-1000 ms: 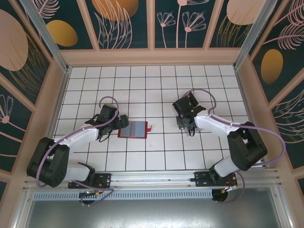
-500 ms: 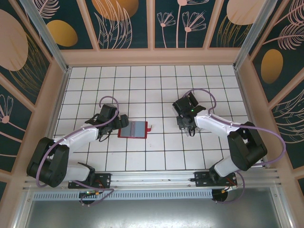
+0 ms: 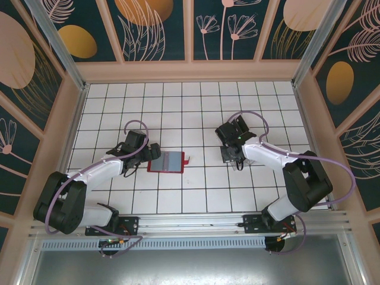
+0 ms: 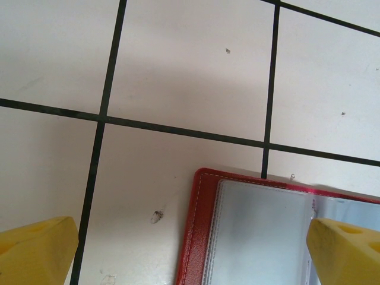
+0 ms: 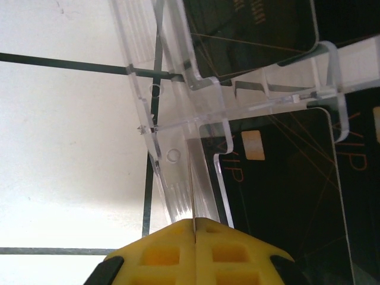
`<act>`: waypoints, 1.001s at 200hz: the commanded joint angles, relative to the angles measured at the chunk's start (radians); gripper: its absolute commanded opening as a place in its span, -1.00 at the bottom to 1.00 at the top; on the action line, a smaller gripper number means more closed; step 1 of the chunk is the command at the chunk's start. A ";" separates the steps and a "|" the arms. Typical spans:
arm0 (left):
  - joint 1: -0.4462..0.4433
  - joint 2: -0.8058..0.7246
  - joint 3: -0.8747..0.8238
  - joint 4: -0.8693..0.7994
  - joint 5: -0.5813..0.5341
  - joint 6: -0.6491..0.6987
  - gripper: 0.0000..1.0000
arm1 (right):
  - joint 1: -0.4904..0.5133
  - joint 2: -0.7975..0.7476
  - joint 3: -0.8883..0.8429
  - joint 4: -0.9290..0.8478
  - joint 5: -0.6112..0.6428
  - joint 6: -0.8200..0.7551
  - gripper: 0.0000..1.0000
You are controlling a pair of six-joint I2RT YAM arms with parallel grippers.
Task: Put the credit cards into the card holder
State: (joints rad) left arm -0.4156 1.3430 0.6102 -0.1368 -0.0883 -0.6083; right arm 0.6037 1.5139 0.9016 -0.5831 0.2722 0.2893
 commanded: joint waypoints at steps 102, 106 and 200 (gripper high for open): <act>-0.004 -0.017 0.031 -0.003 0.001 -0.033 0.97 | 0.110 -0.118 0.223 -0.105 0.028 0.050 -1.00; -0.005 -0.018 0.031 0.000 0.001 -0.037 0.97 | 0.121 -0.120 0.227 -0.096 0.018 0.059 -1.00; 0.107 0.049 0.139 0.031 0.004 -0.064 0.97 | 0.321 0.025 0.086 0.588 -0.236 0.477 -1.00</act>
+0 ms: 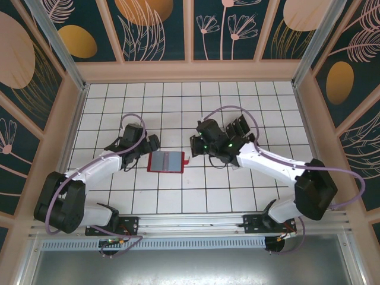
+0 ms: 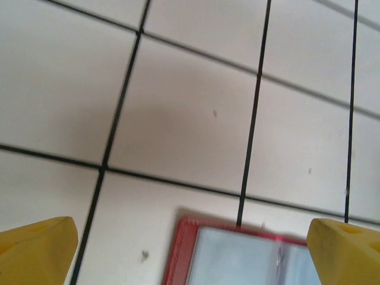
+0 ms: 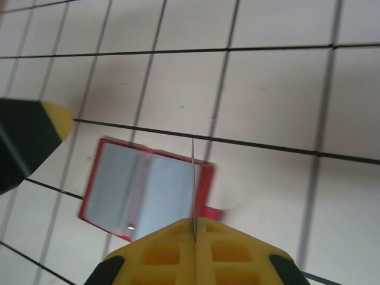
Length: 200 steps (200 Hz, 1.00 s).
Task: Put the credit cards into the card holder
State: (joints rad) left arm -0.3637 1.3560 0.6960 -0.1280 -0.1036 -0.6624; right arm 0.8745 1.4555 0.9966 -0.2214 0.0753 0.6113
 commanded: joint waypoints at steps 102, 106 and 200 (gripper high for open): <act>0.075 0.068 0.109 0.008 0.033 0.014 0.97 | 0.169 0.347 0.134 0.260 0.100 0.266 -1.00; 0.074 0.068 0.109 0.008 0.034 0.015 0.98 | 0.169 0.353 0.137 0.260 0.101 0.265 -1.00; 0.075 0.048 0.097 0.010 0.044 0.014 0.97 | 0.169 0.427 0.140 0.247 0.108 0.273 -1.00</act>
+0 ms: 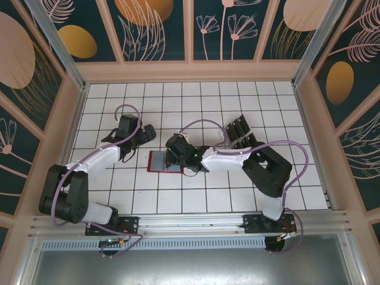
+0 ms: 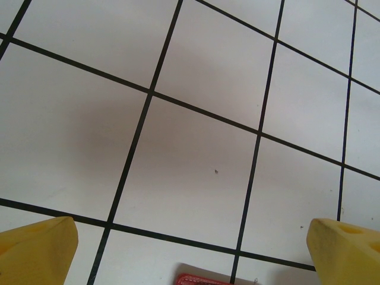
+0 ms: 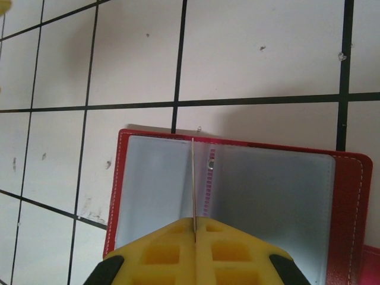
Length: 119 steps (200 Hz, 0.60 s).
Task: Put the credit cards into the card holder
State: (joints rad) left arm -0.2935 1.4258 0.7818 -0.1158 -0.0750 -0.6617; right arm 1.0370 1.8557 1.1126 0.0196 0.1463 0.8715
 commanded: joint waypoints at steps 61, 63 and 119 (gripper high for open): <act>0.005 -0.038 0.001 -0.010 0.032 0.014 0.97 | 0.003 0.039 0.025 -0.099 0.051 -0.083 -1.00; 0.004 -0.038 0.000 -0.010 0.034 0.014 0.97 | 0.002 0.038 0.026 -0.103 0.054 -0.086 -1.00; 0.005 -0.041 -0.006 -0.014 0.055 0.022 0.97 | -0.035 0.003 0.005 -0.209 0.070 -0.219 -1.00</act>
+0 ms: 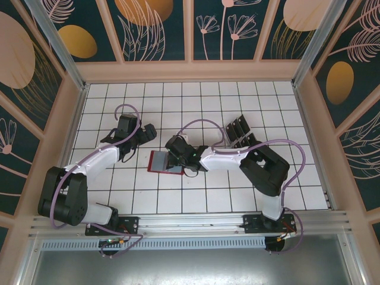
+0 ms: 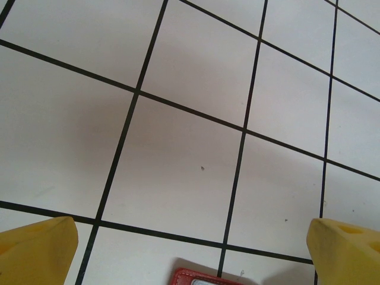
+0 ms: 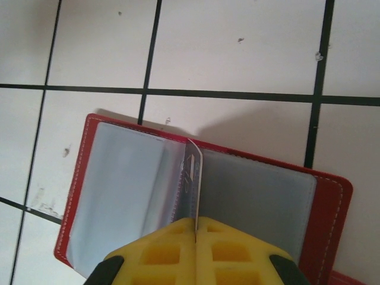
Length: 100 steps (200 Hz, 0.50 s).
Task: Put the credit cards into the card holder
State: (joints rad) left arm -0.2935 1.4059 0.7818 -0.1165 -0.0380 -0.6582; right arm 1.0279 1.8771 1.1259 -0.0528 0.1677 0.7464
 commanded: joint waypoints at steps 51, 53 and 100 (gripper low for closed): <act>0.004 -0.030 -0.012 -0.017 0.063 0.034 0.97 | -0.105 -0.049 -0.054 -0.149 0.015 -0.189 -1.00; 0.004 -0.029 -0.012 -0.017 0.066 0.034 0.97 | -0.107 -0.050 -0.056 -0.146 0.014 -0.195 -1.00; -0.010 -0.033 -0.043 0.004 0.147 0.041 0.97 | -0.170 -0.085 -0.068 -0.120 -0.059 -0.263 -1.00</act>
State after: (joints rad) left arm -0.2935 1.3918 0.7673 -0.1162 0.0494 -0.6395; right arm 0.8875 1.8187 1.0966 -0.1135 0.1326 0.5545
